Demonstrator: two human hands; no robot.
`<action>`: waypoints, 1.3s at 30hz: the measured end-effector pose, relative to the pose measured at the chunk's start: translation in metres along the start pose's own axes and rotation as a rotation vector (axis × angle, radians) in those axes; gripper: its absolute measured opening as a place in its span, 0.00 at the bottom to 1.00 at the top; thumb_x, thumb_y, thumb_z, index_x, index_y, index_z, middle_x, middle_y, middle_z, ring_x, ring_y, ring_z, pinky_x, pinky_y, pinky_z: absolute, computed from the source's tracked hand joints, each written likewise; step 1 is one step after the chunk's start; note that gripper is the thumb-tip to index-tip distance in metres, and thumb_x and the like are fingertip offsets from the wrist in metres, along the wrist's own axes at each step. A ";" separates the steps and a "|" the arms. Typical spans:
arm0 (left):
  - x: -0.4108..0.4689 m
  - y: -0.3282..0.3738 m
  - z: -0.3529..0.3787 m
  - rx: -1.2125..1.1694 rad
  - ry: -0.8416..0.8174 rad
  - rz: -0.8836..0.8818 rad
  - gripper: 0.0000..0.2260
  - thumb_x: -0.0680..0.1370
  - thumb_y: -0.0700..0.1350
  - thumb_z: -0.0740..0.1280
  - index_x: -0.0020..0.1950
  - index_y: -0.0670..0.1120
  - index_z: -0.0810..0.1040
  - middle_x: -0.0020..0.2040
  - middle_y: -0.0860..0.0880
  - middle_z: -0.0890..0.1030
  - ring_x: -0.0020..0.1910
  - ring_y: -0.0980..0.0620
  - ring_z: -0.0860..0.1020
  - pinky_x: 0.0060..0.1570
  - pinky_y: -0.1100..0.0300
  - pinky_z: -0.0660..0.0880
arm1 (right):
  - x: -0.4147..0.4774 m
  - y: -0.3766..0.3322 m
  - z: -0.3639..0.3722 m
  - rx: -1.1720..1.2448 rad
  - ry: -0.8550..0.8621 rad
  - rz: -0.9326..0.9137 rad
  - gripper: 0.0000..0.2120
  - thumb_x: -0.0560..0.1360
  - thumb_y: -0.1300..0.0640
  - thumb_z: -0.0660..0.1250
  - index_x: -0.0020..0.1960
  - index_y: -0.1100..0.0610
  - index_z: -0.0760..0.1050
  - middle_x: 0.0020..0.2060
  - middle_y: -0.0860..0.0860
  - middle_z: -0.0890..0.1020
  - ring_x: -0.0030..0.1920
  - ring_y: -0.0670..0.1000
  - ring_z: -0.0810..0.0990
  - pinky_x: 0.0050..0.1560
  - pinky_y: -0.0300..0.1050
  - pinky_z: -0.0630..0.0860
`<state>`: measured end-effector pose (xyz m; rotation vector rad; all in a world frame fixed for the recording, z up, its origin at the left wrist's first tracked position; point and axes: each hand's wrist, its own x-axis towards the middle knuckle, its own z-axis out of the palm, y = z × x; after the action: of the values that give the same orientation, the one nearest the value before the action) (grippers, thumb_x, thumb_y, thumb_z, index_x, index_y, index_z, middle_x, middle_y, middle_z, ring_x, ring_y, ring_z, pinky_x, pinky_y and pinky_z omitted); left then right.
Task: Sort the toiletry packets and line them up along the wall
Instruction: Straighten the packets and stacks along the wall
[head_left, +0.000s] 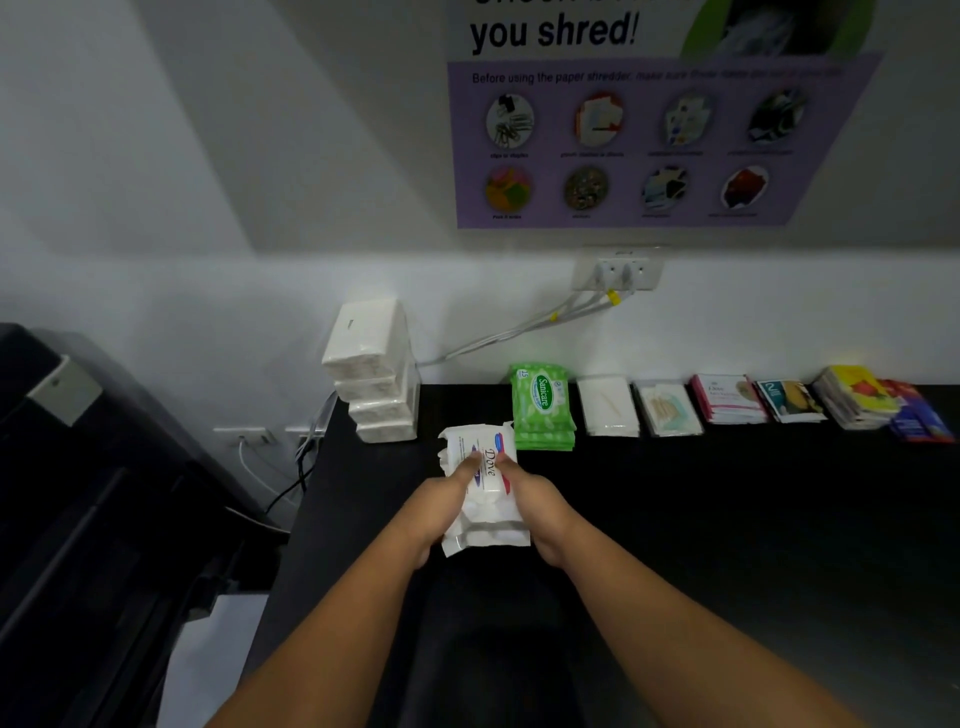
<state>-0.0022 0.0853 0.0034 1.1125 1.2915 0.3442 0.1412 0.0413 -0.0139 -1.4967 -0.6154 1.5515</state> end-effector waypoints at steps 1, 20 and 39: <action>-0.002 -0.001 0.001 0.000 0.002 0.012 0.23 0.77 0.67 0.63 0.54 0.51 0.85 0.47 0.51 0.87 0.49 0.51 0.85 0.59 0.54 0.77 | -0.001 0.000 -0.002 0.009 -0.006 -0.005 0.19 0.80 0.43 0.62 0.61 0.53 0.80 0.51 0.51 0.86 0.54 0.52 0.85 0.64 0.51 0.76; 0.026 -0.016 0.009 -0.404 0.088 0.245 0.15 0.81 0.56 0.63 0.64 0.52 0.80 0.56 0.50 0.85 0.56 0.50 0.83 0.64 0.47 0.75 | 0.029 0.003 0.016 0.051 0.113 -0.184 0.16 0.82 0.47 0.57 0.65 0.49 0.77 0.55 0.47 0.85 0.55 0.47 0.83 0.64 0.51 0.76; 0.139 0.050 -0.016 -0.435 0.018 0.189 0.17 0.80 0.59 0.64 0.62 0.50 0.81 0.55 0.47 0.86 0.55 0.47 0.84 0.64 0.48 0.75 | 0.124 -0.080 0.019 0.074 0.225 -0.094 0.18 0.82 0.50 0.57 0.64 0.56 0.79 0.54 0.54 0.85 0.54 0.55 0.83 0.61 0.54 0.78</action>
<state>0.0450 0.2203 -0.0354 0.8595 1.0615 0.7398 0.1550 0.1891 -0.0110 -1.5376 -0.4850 1.2990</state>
